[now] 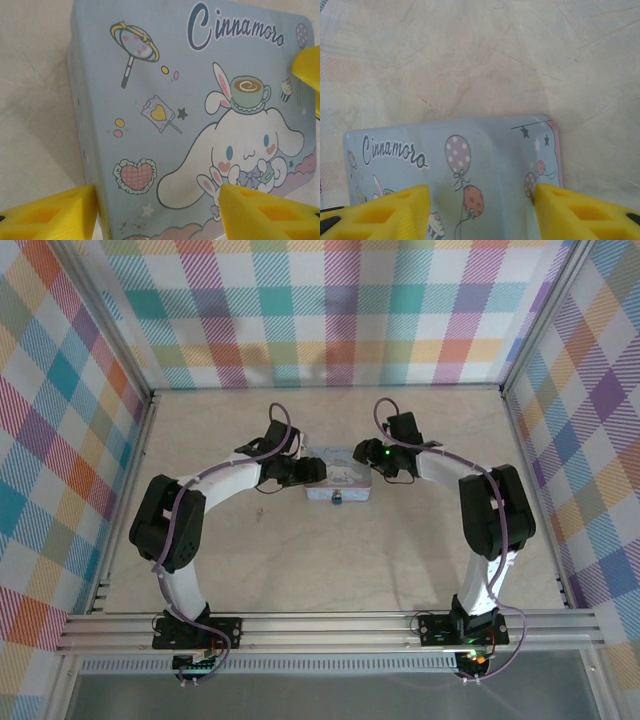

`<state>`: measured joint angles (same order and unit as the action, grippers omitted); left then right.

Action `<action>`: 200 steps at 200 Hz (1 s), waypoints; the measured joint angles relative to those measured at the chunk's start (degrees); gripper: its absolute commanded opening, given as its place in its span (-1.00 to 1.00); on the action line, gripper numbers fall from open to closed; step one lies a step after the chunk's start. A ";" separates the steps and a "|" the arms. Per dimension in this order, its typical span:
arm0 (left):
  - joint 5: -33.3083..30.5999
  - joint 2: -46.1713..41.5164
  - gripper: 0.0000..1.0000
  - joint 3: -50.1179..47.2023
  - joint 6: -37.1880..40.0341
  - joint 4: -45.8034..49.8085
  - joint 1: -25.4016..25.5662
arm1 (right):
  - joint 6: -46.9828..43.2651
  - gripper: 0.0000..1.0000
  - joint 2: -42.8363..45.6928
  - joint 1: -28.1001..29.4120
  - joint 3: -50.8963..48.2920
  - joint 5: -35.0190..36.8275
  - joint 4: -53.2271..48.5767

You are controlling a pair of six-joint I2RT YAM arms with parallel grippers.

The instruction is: Unlock the padlock with the key

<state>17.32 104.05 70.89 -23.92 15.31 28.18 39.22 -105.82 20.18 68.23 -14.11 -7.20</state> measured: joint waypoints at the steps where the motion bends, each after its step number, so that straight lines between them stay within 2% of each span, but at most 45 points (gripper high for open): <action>1: 0.02 0.02 0.32 0.00 -0.13 -0.09 -0.02 | -0.15 0.22 -0.04 0.00 0.07 -0.02 -0.04; 47: -1.22 -0.57 0.54 -0.87 -2.78 -2.19 -1.11 | -2.45 0.43 -0.33 0.11 1.75 0.72 -2.14; 82: -4.92 -6.73 0.66 -5.49 -3.67 -1.75 -2.54 | -4.24 0.51 0.70 0.11 1.68 3.26 -5.22; 95: -7.08 -10.62 0.79 -7.61 -3.67 -1.73 -2.93 | -4.90 0.52 2.86 0.11 0.85 4.17 -5.57; 99: -7.72 -11.91 0.97 -8.22 -3.32 -1.70 -2.99 | -5.09 0.52 3.91 0.11 0.42 4.66 -5.73; 102: -8.28 -12.83 1.00 -8.68 -3.58 -1.70 -3.02 | -5.31 0.53 4.59 0.11 0.11 4.68 -5.77; 135: -12.66 -22.97 1.00 -13.05 -2.80 -1.92 -4.02 | -6.67 0.65 15.15 0.11 -5.42 5.49 -3.54; 155: -13.51 -26.08 1.00 -14.23 -4.50 -1.86 -6.60 | -6.78 0.62 20.48 0.15 -9.25 4.07 -0.48; 175: -12.20 -26.40 0.79 -14.38 -6.25 -0.37 -10.54 | -6.71 0.52 23.87 0.15 -11.74 1.03 0.55; 200: -11.63 -24.59 0.63 -13.62 -6.88 5.18 -12.22 | -6.71 0.46 27.74 0.83 -14.99 -1.55 0.96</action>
<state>5.69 79.46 57.28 -30.81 20.49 15.97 32.51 -78.08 21.02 53.23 -15.66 -6.24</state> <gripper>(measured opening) 0.844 0.738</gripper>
